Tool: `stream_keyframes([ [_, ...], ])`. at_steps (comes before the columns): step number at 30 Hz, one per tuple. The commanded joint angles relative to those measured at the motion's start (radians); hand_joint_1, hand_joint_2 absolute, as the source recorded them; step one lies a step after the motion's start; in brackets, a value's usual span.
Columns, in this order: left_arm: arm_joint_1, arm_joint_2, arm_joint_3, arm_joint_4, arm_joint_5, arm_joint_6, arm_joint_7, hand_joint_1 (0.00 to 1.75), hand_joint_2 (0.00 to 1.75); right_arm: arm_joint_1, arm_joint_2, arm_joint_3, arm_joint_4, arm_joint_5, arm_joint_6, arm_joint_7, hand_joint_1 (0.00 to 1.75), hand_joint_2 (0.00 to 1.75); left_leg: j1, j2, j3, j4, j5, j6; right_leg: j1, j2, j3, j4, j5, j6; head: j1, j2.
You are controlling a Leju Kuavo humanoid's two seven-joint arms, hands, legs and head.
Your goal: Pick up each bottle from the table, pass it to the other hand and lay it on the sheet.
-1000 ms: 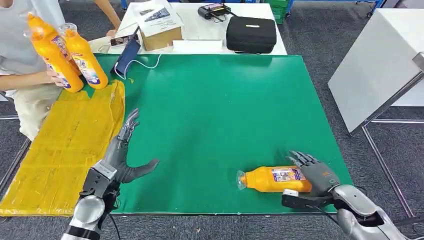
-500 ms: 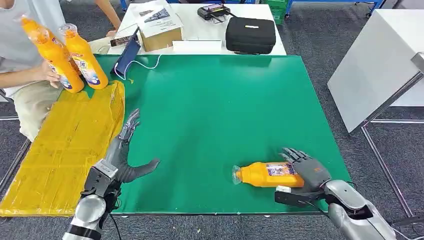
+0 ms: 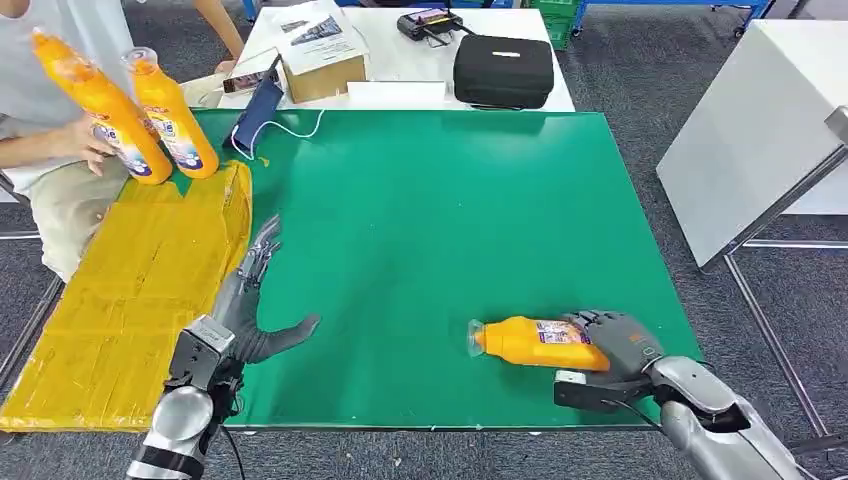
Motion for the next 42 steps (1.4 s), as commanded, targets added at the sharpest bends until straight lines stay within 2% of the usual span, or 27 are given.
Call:
stream_keyframes([
  [1, 0.000, -0.003, -0.009, 0.040, 0.010, -0.007, 0.003, 0.00, 1.75, 0.002, 0.049, -0.014, 0.015, -0.023, -0.015, 0.046, 1.75, 1.75, 0.001, 0.000, 0.003, -0.001, -0.001, -0.001, 0.001, 0.002, 0.003, -0.002, -0.001, -0.001, 0.000, 0.000],
  [6, 0.013, -0.003, -0.011, 0.024, 0.013, -0.038, 0.016, 0.00, 1.75, -0.014, 0.147, -0.053, 0.008, 0.029, -0.105, 0.055, 1.75, 1.75, 0.002, 0.002, 0.005, -0.001, -0.002, -0.002, 0.001, 0.005, 0.005, -0.002, -0.001, -0.002, 0.000, 0.000],
  [7, 0.013, -0.001, -0.019, 0.023, 0.008, -0.050, 0.020, 0.00, 1.75, -0.020, 0.178, -0.068, 0.006, 0.036, -0.143, 0.057, 1.75, 1.75, 0.002, 0.003, 0.004, -0.001, -0.002, -0.002, 0.002, 0.005, 0.004, -0.002, 0.000, -0.002, 0.000, 0.000],
  [8, 0.013, 0.003, -0.039, 0.024, -0.004, -0.071, 0.031, 0.00, 1.75, -0.031, 0.259, -0.107, -0.001, 0.026, -0.233, 0.051, 1.75, 1.75, 0.002, 0.003, 0.003, -0.001, -0.001, -0.002, 0.002, 0.005, 0.003, -0.002, 0.000, -0.002, 0.000, 0.000],
  [9, 0.009, 0.001, -0.050, 0.029, -0.009, -0.076, 0.034, 0.00, 1.75, -0.039, 0.307, -0.120, -0.019, 0.025, -0.290, 0.045, 1.75, 1.75, 0.002, 0.004, 0.004, -0.001, -0.002, -0.002, 0.002, 0.006, 0.004, -0.002, 0.000, -0.002, 0.000, 0.000],
  [11, 0.001, -0.003, -0.068, 0.040, -0.016, -0.081, 0.038, 0.00, 1.75, -0.051, 0.353, -0.123, -0.038, 0.032, -0.314, 0.057, 1.75, 1.75, 0.002, 0.006, 0.005, -0.001, -0.003, -0.003, 0.002, 0.010, 0.004, -0.001, 0.000, -0.003, 0.000, 0.000],
  [13, -0.031, -0.012, -0.104, 0.080, -0.027, -0.087, 0.047, 0.00, 1.75, -0.050, 0.415, -0.165, -0.077, -0.027, -0.391, 0.000, 1.75, 1.75, 0.002, 0.005, 0.002, -0.001, -0.001, -0.002, 0.003, 0.006, 0.001, 0.000, 0.000, -0.002, 0.000, 0.000],
  [15, -0.080, -0.029, -0.158, 0.144, -0.031, -0.091, 0.050, 0.00, 1.75, -0.037, 0.486, -0.210, -0.150, -0.148, -0.443, -0.083, 1.75, 1.75, 0.003, 0.005, 0.005, 0.000, -0.003, -0.004, 0.003, 0.007, 0.003, 0.000, -0.002, -0.003, -0.001, 0.000],
  [16, -0.098, -0.036, -0.176, 0.166, -0.034, -0.087, 0.051, 0.00, 1.75, -0.029, 0.501, -0.218, -0.175, -0.180, -0.444, -0.101, 1.75, 1.75, 0.002, 0.001, 0.002, 0.000, 0.000, -0.003, 0.002, 0.002, 0.001, 0.000, -0.001, -0.002, 0.000, 0.000],
  [18, -0.135, -0.043, -0.218, 0.197, -0.046, -0.064, 0.047, 0.00, 1.75, -0.018, 0.546, -0.235, -0.217, -0.261, -0.457, -0.159, 1.75, 1.75, 0.002, 0.000, 0.001, 0.000, 0.000, -0.003, 0.002, 0.001, 0.001, 0.001, -0.002, -0.002, -0.001, 0.000],
  [21, -0.171, -0.052, -0.218, 0.211, -0.019, -0.068, 0.057, 0.00, 1.75, -0.024, 0.580, -0.209, -0.191, -0.274, -0.443, -0.172, 1.75, 1.75, 0.003, 0.000, 0.003, 0.001, -0.001, -0.003, 0.003, 0.002, 0.003, 0.001, -0.002, -0.002, 0.000, 0.000],
  [26, -0.176, -0.044, -0.217, 0.212, -0.011, -0.072, 0.059, 0.00, 1.75, -0.030, 0.585, -0.206, -0.163, -0.282, -0.449, -0.188, 1.75, 1.75, 0.002, 0.001, 0.000, -0.001, 0.000, -0.002, 0.002, 0.001, 0.000, 0.000, -0.001, -0.002, 0.000, 0.000],
  [28, -0.180, -0.043, -0.220, 0.212, 0.000, -0.077, 0.058, 0.00, 1.75, -0.034, 0.607, -0.189, -0.136, -0.330, -0.389, -0.206, 1.75, 1.75, 0.003, 0.000, 0.003, 0.000, -0.001, -0.003, 0.002, 0.003, 0.003, 0.001, -0.002, -0.003, 0.000, 0.000],
  [30, -0.190, -0.050, -0.220, 0.214, 0.009, -0.076, 0.056, 0.00, 1.75, -0.044, 0.640, -0.169, -0.087, -0.400, -0.309, -0.217, 1.75, 1.75, 0.003, 0.001, 0.003, 0.000, -0.001, -0.003, 0.002, 0.003, 0.003, 0.000, -0.002, -0.003, 0.000, 0.000],
  [33, -0.211, -0.064, -0.203, 0.220, 0.044, -0.070, 0.068, 0.00, 1.75, -0.078, 0.700, -0.053, 0.070, -0.347, -0.280, -0.228, 1.75, 1.75, 0.003, 0.004, 0.002, -0.001, -0.001, -0.003, 0.003, 0.005, 0.001, 0.000, -0.001, -0.002, 0.000, 0.000],
  [35, -0.228, -0.065, -0.189, 0.230, 0.075, -0.074, 0.075, 0.00, 1.75, -0.100, 0.751, 0.003, 0.184, -0.387, -0.248, -0.245, 1.75, 1.75, 0.003, 0.005, 0.002, -0.001, -0.001, -0.003, 0.003, 0.006, 0.002, -0.001, -0.001, -0.002, 0.000, 0.000],
  [38, -0.239, -0.061, -0.177, 0.241, 0.106, -0.082, 0.079, 0.00, 1.75, -0.130, 0.774, 0.070, 0.287, -0.411, -0.236, -0.259, 1.75, 1.75, 0.004, 0.005, 0.004, -0.001, -0.001, -0.003, 0.004, 0.007, 0.002, -0.001, -0.001, -0.003, 0.000, 0.000],
  [42, -0.244, -0.056, -0.154, 0.257, 0.149, -0.095, 0.080, 0.00, 1.75, -0.136, 0.793, 0.120, 0.334, -0.433, -0.215, -0.274, 1.75, 1.75, 0.005, 0.004, 0.003, -0.001, -0.001, -0.003, 0.005, 0.006, 0.002, -0.001, -0.001, -0.002, 0.000, 0.000],
])
